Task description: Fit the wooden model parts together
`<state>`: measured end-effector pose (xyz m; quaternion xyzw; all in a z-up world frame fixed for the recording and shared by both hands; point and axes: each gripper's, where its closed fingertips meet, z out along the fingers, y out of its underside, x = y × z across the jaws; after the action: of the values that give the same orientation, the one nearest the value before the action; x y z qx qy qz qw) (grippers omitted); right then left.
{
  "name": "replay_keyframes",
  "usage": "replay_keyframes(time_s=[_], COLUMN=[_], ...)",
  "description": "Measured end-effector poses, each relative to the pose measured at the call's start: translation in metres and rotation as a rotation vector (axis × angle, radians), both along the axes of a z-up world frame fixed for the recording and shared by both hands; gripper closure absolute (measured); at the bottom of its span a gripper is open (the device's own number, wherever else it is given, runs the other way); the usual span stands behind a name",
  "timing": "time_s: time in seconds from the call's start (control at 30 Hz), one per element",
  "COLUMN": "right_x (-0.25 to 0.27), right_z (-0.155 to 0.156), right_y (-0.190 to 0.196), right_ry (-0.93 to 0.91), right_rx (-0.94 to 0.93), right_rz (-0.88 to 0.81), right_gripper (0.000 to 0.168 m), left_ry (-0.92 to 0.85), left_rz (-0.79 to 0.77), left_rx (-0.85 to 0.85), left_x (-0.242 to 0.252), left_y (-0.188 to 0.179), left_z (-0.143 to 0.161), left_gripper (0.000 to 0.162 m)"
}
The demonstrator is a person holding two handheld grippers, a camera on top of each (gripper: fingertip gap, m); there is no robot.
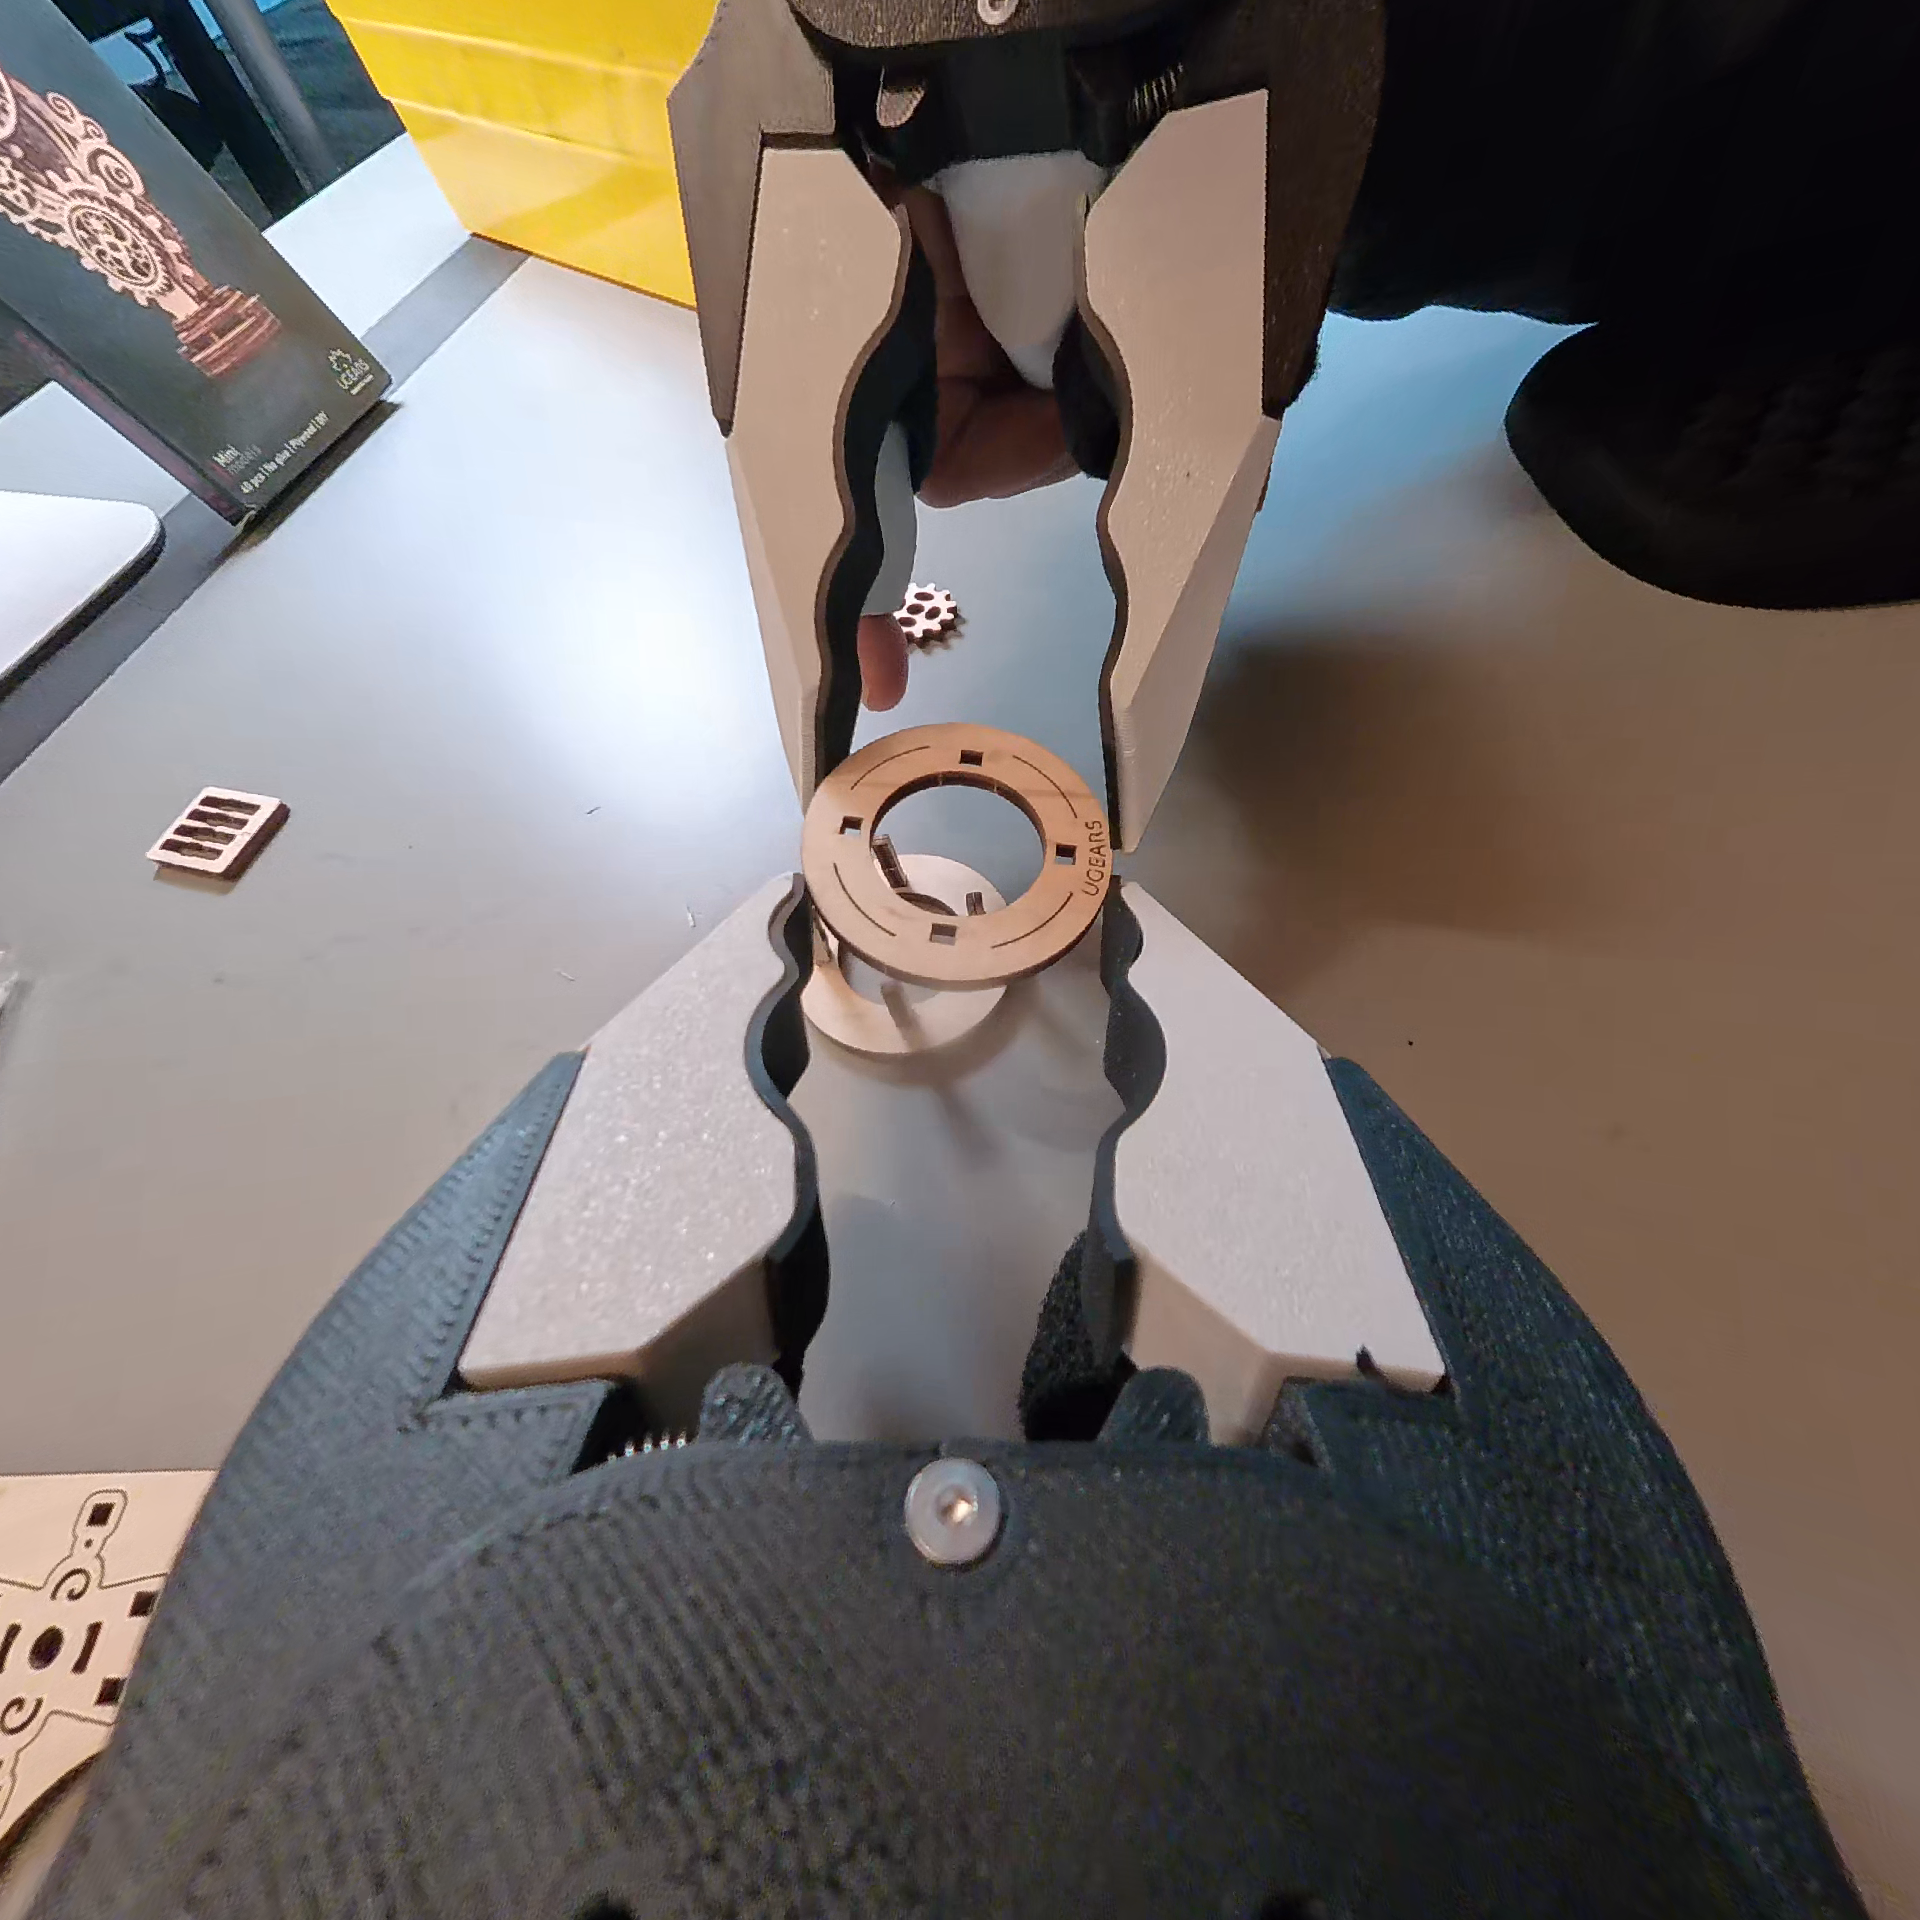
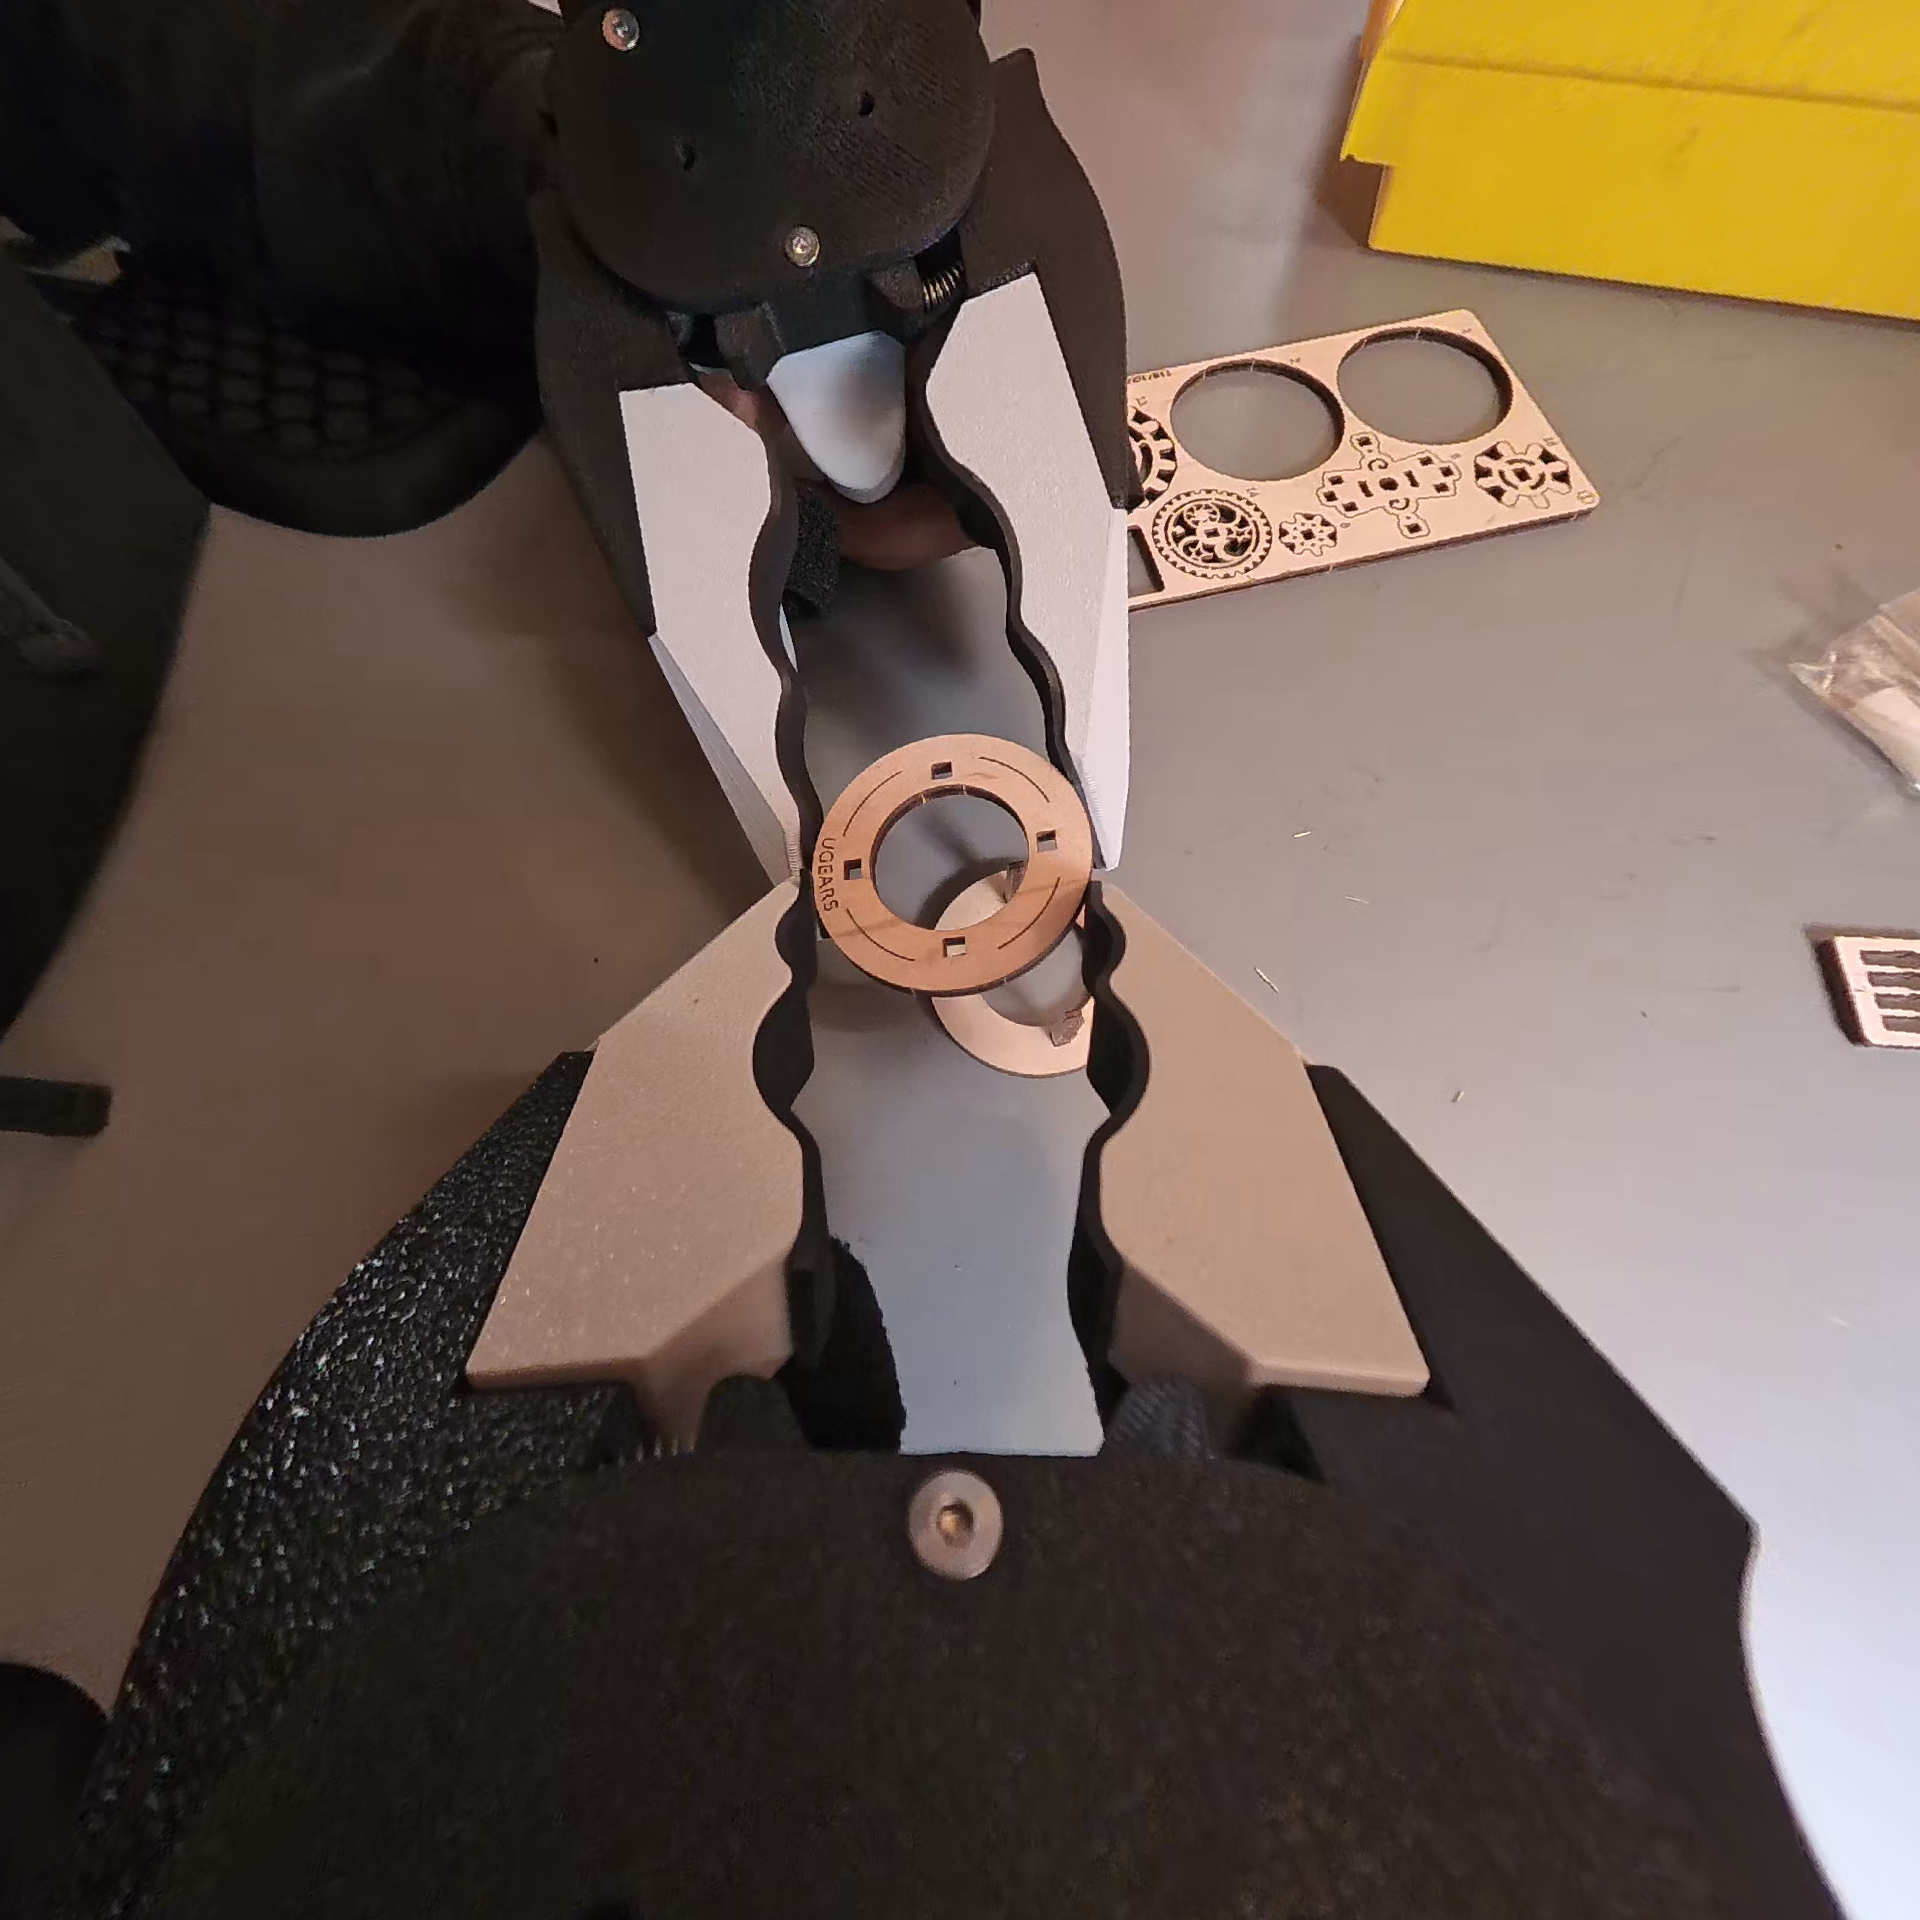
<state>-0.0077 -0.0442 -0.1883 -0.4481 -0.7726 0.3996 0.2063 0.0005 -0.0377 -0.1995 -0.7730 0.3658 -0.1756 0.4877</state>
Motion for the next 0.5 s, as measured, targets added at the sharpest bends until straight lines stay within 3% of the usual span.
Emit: replay_keyframes(time_s=[0.3, 0.5], right_x=[-0.002, 0.001], right_z=[0.012, -0.001], right_y=[0.007, 0.013], right_ry=[-0.01, -0.042], right_rx=[0.01, 0.004], right_rz=[-0.037, -0.079], right_gripper=[0.12, 0.12], left_ry=[-0.044, -0.002], left_rz=[0.029, 0.07], left_rx=[0.023, 0.008], left_x=[-0.005, -0.012], left_y=[0.001, 0.0], left_z=[0.009, 0.002], left_gripper=[0.107, 0.112])
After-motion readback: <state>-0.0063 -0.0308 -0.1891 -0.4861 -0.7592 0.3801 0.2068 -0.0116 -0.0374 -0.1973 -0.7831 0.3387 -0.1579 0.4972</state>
